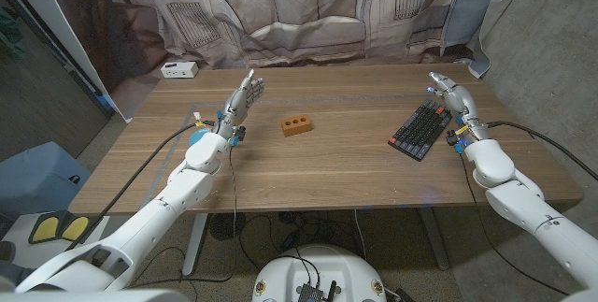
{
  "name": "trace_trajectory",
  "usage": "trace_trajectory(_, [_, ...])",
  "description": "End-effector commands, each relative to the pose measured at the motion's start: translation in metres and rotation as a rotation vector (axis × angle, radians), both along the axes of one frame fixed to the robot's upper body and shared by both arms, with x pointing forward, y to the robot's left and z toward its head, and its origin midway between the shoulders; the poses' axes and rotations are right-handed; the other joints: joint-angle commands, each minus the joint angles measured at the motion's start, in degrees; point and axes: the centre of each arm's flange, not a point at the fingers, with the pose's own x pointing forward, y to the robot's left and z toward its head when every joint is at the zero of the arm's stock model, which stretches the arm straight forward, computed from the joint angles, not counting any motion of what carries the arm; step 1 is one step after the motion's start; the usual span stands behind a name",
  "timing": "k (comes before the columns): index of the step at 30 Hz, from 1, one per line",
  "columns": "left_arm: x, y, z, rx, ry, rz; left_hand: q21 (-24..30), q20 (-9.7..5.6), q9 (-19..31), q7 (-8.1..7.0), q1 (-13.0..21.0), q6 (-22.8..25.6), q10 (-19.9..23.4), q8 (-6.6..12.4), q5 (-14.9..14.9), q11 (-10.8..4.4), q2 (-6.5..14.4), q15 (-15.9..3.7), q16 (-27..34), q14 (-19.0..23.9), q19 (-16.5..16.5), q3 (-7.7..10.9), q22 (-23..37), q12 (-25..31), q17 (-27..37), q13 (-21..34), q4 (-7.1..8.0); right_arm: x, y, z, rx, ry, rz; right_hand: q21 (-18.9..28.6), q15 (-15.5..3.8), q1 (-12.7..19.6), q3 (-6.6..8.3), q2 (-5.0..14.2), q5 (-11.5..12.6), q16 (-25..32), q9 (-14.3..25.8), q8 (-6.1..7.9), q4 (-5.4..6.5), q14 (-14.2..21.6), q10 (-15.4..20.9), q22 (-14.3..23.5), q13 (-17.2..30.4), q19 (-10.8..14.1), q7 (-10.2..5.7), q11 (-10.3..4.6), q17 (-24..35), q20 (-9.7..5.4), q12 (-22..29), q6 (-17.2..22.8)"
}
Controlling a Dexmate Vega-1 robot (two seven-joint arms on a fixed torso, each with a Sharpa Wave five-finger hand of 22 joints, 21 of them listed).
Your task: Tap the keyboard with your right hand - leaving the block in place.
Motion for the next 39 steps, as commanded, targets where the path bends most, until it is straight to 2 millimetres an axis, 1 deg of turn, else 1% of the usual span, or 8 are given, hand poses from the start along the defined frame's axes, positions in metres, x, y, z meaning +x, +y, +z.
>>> trace_trajectory(1, [-0.005, 0.000, -0.002, -0.003, -0.021, 0.012, 0.0, 0.05, 0.3, -0.06, 0.6, 0.8, 0.8, 0.51, 0.2, 0.06, -0.2, -0.10, 0.5, 0.9, 0.9, 0.02, 0.3, 0.5, 0.1, -0.1, -0.42, -0.009, -0.007, 0.003, -0.093, 0.002, -0.177, -0.3, -0.13, 0.1, -0.17, -0.23, 0.3, -0.1, 0.1, -0.17, -0.07, -0.4, -0.6, 0.3, 0.3, -0.5, 0.02, -0.34, 0.1, 0.04, -0.4, -0.5])
trace_trajectory(5, [-0.006, 0.000, -0.004, -0.007, -0.019, 0.014, -0.1, 0.10, 0.3, -0.04, 0.6, 1.0, 1.0, 0.53, 0.2, 0.08, -0.2, -0.03, 0.5, 1.1, 1.1, 0.00, 0.3, 0.5, 0.1, -0.2, -0.45, -0.011, -0.009, 0.003, -0.106, 0.011, -0.232, -0.9, -0.39, 0.1, -0.25, -0.26, 0.3, -0.3, 0.1, -0.28, -0.11, -1.1, -1.3, 0.3, 0.3, -1.2, -0.45, -0.89, 0.0, 0.01, -0.7, -0.8])
trace_trajectory(10, [-0.008, 0.001, -0.006, -0.008, -0.018, 0.014, -0.2, 0.22, 0.3, -0.05, 0.7, 1.3, 1.1, 0.56, 0.2, 0.05, -0.2, 0.03, 0.4, 1.1, 1.1, -0.02, 0.3, 0.5, 0.1, -0.3, -0.49, -0.014, -0.013, 0.005, -0.120, 0.015, -0.278, -1.1, -0.49, 0.1, -0.27, -0.21, 0.4, -0.4, 0.1, -0.37, -0.12, -1.3, -1.4, 0.3, 0.3, -1.3, -0.98, -1.01, 0.0, 0.03, -0.7, -1.0])
trace_trajectory(13, [-0.009, 0.001, -0.007, -0.007, -0.020, 0.016, -0.3, 0.24, 0.3, -0.08, 0.7, 1.3, 1.1, 0.54, 0.2, 0.01, -0.2, -0.03, 0.4, 1.2, 1.1, -0.02, 0.3, 0.5, 0.1, -0.3, -0.51, -0.016, -0.015, 0.007, -0.135, 0.011, -0.298, -1.2, -0.54, 0.1, -0.28, -0.19, 0.4, -0.4, 0.1, -0.36, -0.13, -1.4, -1.6, 0.3, 0.3, -1.3, -1.04, -0.93, 0.0, 0.02, -0.7, -1.0])
trace_trajectory(21, [-0.012, 0.001, -0.009, -0.018, -0.025, 0.018, -0.5, 0.25, 0.3, -0.02, 0.7, 1.8, 1.5, 0.57, 0.2, 0.19, -0.1, -0.05, 0.5, 1.7, 1.5, -0.05, 0.3, 0.6, 0.1, -0.5, -0.58, -0.018, -0.018, 0.008, -0.202, 0.017, -0.412, -1.4, -0.74, 0.1, -0.32, -0.16, 0.4, -0.4, 0.1, -0.40, -0.16, -1.5, -1.6, 0.3, 0.3, -1.3, -1.19, -1.52, -0.1, 0.01, -0.7, -1.2])
trace_trajectory(25, [-0.012, -0.001, -0.009, -0.026, -0.036, 0.011, -0.5, 0.33, 0.4, -0.07, 0.8, 2.1, 1.7, 0.59, 0.2, 0.26, -0.1, -0.04, 0.4, 1.8, 1.6, -0.05, 0.3, 0.6, 0.1, -0.6, -0.62, -0.019, -0.019, 0.008, -0.217, 0.016, -0.445, -1.5, -0.95, 0.1, -0.34, -0.16, 0.4, -0.3, 0.1, -0.37, -0.19, -1.2, -1.5, 0.3, 0.3, -1.2, -1.41, -1.55, -0.1, -0.01, -0.6, -1.1])
trace_trajectory(28, [-0.013, -0.001, -0.007, -0.029, -0.044, 0.010, -0.6, 0.34, 0.4, -0.07, 0.8, 2.2, 1.8, 0.58, 0.2, 0.09, 0.0, -0.08, 0.4, 1.8, 1.9, -0.06, 0.3, 0.6, 0.1, -0.7, -0.65, -0.020, -0.019, 0.010, -0.240, 0.019, -0.478, -1.5, -0.97, 0.1, -0.36, -0.16, 0.4, -0.2, 0.1, -0.35, -0.22, -1.1, -1.2, 0.3, 0.3, -1.2, -1.47, -1.82, -0.1, -0.03, -0.5, -1.1])
trace_trajectory(39, [-0.015, 0.000, -0.006, -0.024, -0.046, 0.011, -0.7, 0.41, 0.4, 0.05, 0.9, 2.6, 2.1, 0.53, 0.1, 0.27, 0.1, -0.06, 0.4, 2.2, 2.3, -0.06, 0.3, 0.6, 0.1, -0.8, -0.72, -0.019, -0.017, 0.017, -0.329, 0.052, -0.574, -1.7, -0.94, 0.1, -0.41, -0.12, 0.5, -0.2, 0.1, -0.33, -0.23, -1.2, -1.6, 0.3, 0.3, -1.1, -1.62, -1.90, -0.2, -0.15, -0.6, -1.1])
